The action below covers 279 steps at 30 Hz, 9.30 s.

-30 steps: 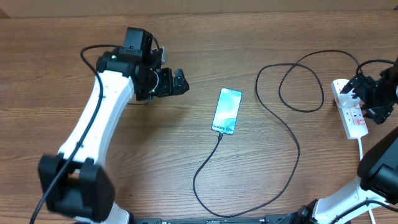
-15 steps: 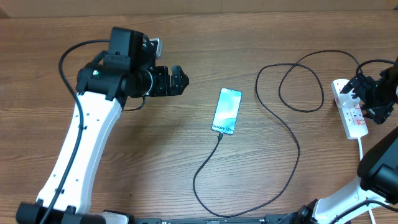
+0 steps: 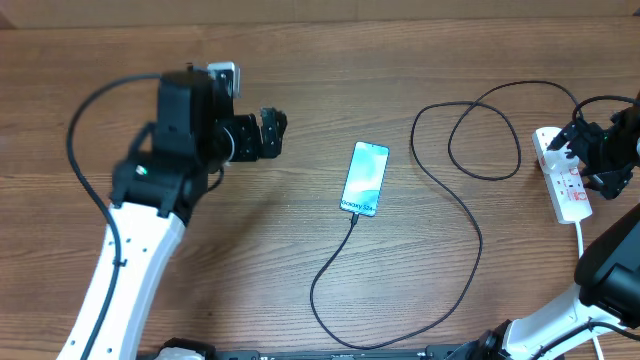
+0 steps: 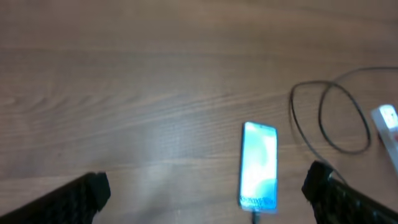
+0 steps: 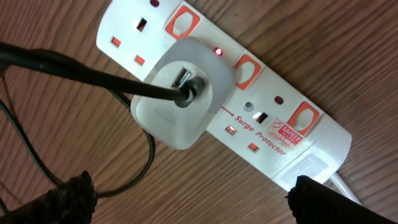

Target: Plug charger to phone and switch on socket

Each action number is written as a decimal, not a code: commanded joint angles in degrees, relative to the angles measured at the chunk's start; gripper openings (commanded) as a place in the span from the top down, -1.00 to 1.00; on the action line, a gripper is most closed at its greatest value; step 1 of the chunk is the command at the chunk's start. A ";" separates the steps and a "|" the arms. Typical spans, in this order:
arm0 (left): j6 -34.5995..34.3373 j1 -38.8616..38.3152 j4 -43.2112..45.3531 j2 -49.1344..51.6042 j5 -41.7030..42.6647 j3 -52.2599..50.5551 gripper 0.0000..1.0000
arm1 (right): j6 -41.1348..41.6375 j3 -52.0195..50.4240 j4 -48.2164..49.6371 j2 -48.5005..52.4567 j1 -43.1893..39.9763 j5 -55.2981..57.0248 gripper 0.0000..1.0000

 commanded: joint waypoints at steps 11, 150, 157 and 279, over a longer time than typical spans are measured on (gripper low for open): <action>-5.35 8.11 37.33 -13.62 10.73 -38.10 -0.98 | -0.04 1.38 0.11 -1.44 -0.13 0.07 -1.00; 18.51 8.72 34.18 -75.63 -8.98 -71.45 -0.99 | -0.04 1.36 0.09 -10.82 3.74 0.09 -1.00; 18.51 8.70 34.18 -75.60 -8.98 -71.43 -0.99 | -0.04 1.36 0.09 -16.65 12.48 0.07 -0.99; 18.51 8.72 34.18 -75.60 -8.98 -71.45 -0.99 | 0.24 -88.94 76.70 -61.18 36.02 -1.25 -1.00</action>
